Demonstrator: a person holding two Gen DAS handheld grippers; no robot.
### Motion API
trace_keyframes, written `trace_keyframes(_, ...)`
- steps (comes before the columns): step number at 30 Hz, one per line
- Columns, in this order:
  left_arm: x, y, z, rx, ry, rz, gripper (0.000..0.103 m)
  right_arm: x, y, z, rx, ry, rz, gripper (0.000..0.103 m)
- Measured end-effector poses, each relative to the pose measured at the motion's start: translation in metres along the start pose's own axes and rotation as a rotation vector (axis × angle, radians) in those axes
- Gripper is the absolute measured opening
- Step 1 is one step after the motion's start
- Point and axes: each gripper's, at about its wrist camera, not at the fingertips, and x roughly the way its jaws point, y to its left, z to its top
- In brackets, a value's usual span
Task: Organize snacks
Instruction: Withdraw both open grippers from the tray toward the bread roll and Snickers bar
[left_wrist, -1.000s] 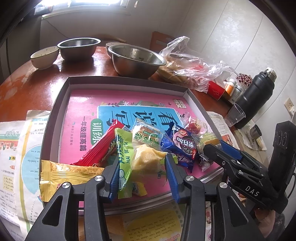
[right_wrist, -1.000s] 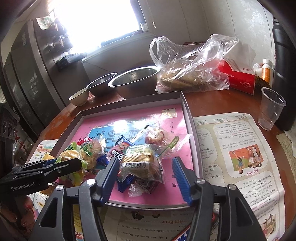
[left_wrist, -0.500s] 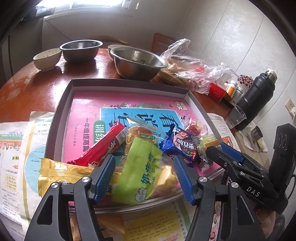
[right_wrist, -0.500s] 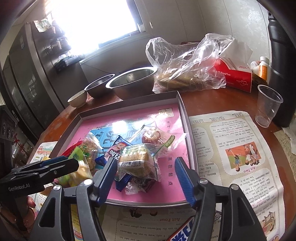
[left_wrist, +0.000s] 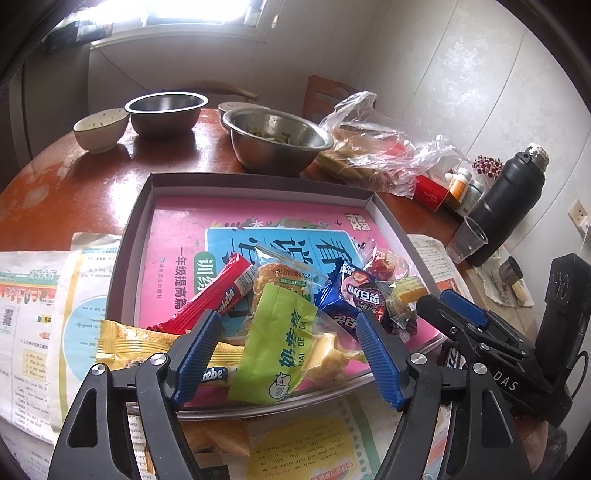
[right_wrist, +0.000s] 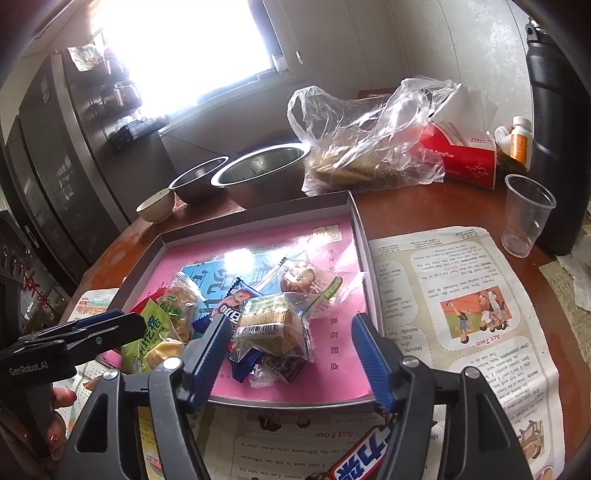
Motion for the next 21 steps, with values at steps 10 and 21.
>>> trace_keyframes(10,-0.029,0.003,0.003,-0.002,-0.049,0.015,0.079,-0.015,-0.006,0.0,0.014,-0.027,0.0,0.069)
trace_keyframes(21,-0.061,0.032,-0.012,-0.045,-0.07,0.084,0.081,-0.031,-0.008,-0.007,0.022,-0.045,0.013,0.073)
